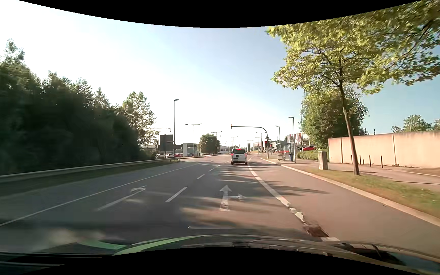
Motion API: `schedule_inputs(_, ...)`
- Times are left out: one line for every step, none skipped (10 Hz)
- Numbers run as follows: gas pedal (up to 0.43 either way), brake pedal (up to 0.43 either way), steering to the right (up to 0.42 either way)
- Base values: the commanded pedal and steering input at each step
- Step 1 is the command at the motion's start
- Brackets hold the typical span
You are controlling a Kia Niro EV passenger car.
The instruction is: Follow the waypoints while adhering to traffic rules and regulations
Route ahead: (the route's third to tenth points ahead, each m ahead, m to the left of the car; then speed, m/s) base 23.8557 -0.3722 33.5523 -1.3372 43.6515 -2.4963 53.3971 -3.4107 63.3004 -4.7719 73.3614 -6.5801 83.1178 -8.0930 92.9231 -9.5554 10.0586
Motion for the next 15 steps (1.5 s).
schedule_inputs(0.000, 0.256, 0.018)
schedule_inputs(0.000, 0.256, 0.018)
schedule_inputs(0.000, 0.256, 0.018)
schedule_inputs(0.000, 0.256, 0.018)
schedule_inputs(0.000, 0.256, 0.019)
schedule_inputs(0.000, 0.256, 0.018)
schedule_inputs(0.000, 0.256, 0.018)
schedule_inputs(0.000, 0.256, 0.017)
schedule_inputs(0.000, 0.256, 0.016)
schedule_inputs(0.000, 0.256, 0.016)
schedule_inputs(0.000, 0.256, 0.016)
schedule_inputs(0.000, 0.256, 0.016)
schedule_inputs(0.000, 0.256, 0.016)
schedule_inputs(0.000, 0.256, 0.015)
schedule_inputs(0.000, 0.256, 0.016)
